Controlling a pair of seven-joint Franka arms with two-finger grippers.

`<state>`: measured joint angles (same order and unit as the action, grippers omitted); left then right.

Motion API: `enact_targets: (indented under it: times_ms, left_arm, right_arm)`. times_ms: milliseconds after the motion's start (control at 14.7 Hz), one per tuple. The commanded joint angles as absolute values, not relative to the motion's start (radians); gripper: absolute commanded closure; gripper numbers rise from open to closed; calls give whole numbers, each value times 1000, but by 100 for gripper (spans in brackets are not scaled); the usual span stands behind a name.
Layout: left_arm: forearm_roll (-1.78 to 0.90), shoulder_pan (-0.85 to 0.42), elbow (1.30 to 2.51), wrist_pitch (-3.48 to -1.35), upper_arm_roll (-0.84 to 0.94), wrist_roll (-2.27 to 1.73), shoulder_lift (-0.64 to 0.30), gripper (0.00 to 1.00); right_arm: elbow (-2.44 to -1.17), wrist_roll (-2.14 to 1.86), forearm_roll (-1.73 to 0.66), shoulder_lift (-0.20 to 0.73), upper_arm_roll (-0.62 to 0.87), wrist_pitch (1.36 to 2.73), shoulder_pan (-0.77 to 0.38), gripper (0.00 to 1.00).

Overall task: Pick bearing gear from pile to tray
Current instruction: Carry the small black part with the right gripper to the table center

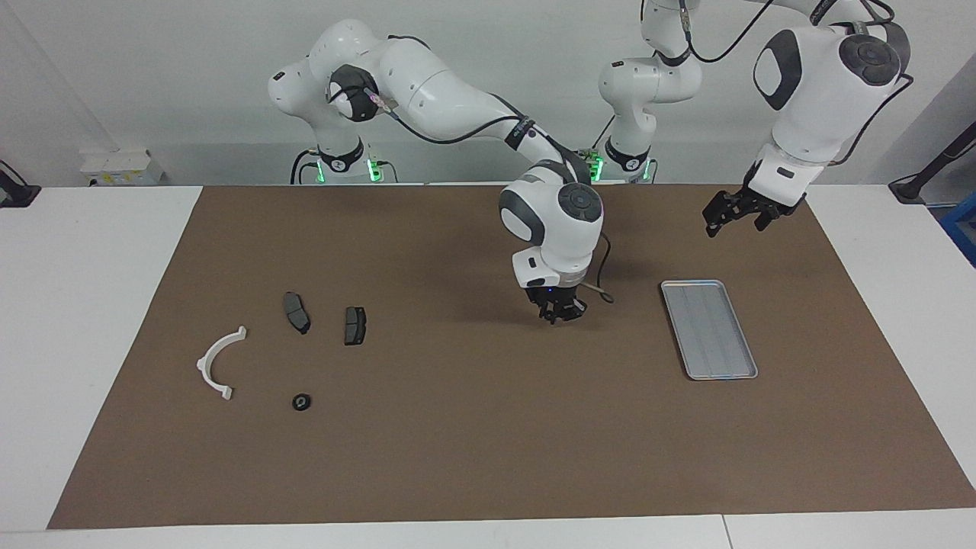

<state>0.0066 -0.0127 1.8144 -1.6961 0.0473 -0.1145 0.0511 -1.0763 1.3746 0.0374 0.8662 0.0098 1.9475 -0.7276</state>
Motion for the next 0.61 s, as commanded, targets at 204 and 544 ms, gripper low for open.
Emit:
enact_targets:
  times_ms: [204,544]
  left_arm:
    - [-8,-12,1839,-1713,46,-109,78,0]
    - [-8,-12,1839,-1713,46,-109,78,0]
  right_arm:
    - [-1132,1402,84,873,12,1999,-741,100]
    - [-1074,1396,86,867,3,1872,-724,0]
